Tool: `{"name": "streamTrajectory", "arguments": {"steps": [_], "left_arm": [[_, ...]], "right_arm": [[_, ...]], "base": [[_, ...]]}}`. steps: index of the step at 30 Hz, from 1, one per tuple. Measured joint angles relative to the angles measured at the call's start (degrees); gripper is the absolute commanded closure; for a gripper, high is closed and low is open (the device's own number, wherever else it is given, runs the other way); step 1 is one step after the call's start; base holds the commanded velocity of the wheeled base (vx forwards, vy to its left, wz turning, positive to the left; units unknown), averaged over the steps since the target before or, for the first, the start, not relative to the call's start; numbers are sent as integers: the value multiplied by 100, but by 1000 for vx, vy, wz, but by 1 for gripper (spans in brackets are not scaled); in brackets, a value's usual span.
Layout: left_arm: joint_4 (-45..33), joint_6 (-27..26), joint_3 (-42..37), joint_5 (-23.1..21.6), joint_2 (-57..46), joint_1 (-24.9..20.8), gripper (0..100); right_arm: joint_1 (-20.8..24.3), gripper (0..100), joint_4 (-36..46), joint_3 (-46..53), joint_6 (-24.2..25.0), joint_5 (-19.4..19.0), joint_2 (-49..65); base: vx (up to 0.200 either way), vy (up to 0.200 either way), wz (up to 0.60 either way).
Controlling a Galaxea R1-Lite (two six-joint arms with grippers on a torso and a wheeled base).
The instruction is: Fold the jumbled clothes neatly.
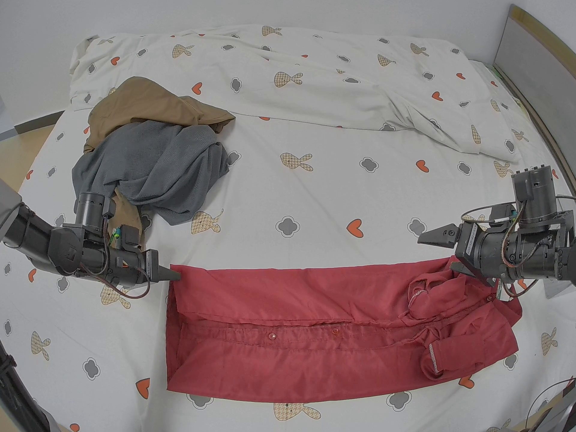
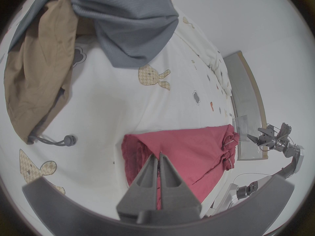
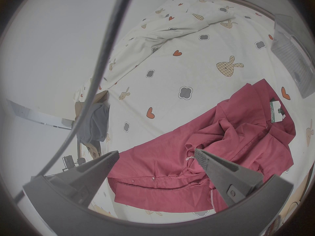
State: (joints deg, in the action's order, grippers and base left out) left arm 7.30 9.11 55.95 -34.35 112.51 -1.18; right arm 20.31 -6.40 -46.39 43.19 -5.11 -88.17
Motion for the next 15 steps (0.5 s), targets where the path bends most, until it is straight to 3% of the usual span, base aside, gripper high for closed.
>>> {"name": "streamTrajectory", "arguments": {"steps": [3,4,15], "left_arm": [[0,-7,-30,20,91,6,100],[-2,-11,-56,20,105,6,0],[-418,-141,-463,77,-226,-27,0]], "right_arm": [[-16,0,0,2,7,2,-9],[-22,0,0,5,7,0,-13],[-193,0,0,6,5,-9,-46]], "base": [[0,0,0],[0,0,0],[0,0,0]]}}
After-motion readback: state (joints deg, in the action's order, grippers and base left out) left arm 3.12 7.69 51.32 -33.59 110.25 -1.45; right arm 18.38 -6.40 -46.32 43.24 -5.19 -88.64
